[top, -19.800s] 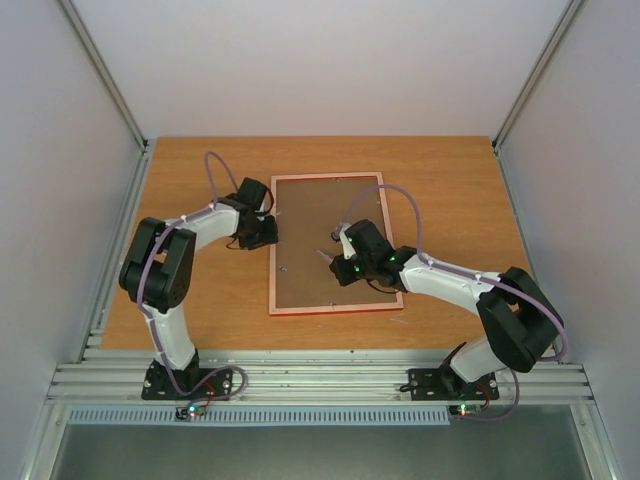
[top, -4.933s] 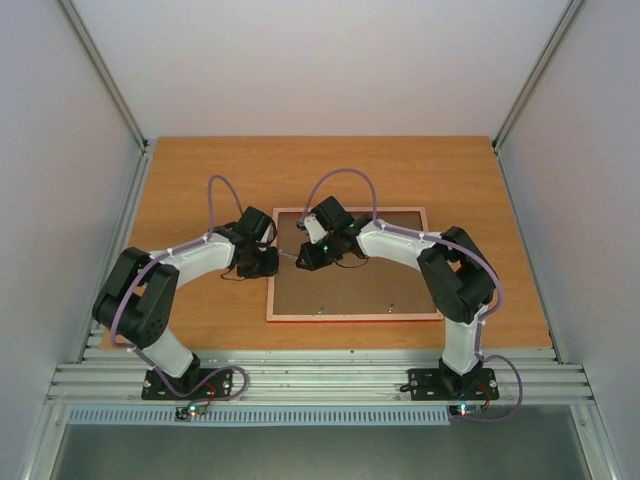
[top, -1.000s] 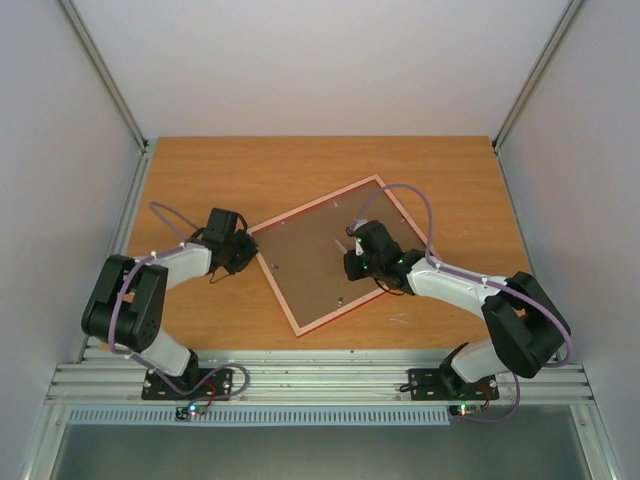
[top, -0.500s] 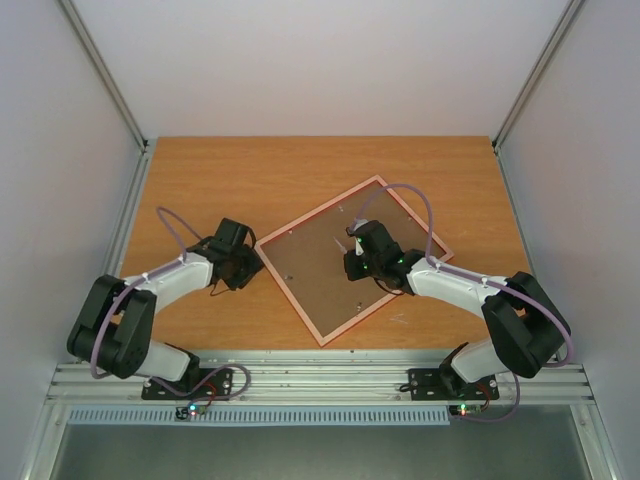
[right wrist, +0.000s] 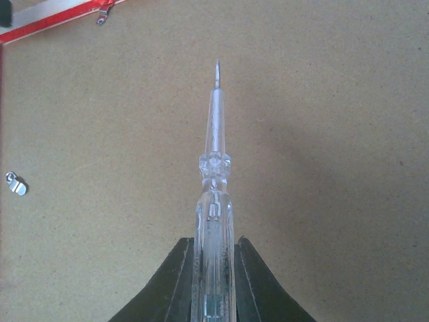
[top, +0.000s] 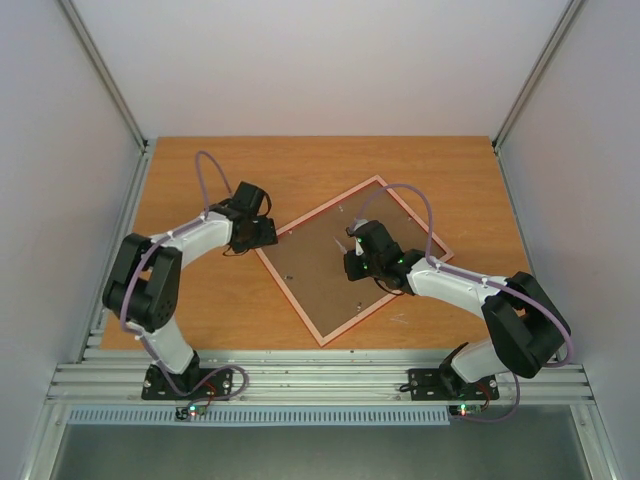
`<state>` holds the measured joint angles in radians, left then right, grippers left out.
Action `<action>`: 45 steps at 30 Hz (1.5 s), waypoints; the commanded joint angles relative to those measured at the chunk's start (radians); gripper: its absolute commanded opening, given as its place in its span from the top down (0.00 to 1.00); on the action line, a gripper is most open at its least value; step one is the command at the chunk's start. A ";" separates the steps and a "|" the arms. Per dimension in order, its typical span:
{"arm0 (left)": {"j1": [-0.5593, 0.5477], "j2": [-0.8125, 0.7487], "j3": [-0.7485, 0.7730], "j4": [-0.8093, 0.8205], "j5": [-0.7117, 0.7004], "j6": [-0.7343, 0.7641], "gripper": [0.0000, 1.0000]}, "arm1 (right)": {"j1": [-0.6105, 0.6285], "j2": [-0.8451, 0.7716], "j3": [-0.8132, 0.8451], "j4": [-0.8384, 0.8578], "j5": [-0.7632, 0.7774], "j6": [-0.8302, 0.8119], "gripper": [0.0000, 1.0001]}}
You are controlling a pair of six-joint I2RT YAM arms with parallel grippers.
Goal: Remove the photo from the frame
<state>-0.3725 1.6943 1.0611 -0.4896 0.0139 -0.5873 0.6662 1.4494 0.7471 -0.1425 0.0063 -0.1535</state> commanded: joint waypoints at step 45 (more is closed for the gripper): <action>0.031 0.171 0.081 -0.063 0.131 0.201 0.58 | -0.001 0.000 0.019 0.004 -0.046 0.008 0.99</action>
<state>-0.3428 1.8973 1.1961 -0.4938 0.1558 -0.2924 0.6662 1.4528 0.7471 -0.1425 -0.0353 -0.1535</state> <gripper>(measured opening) 0.434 0.150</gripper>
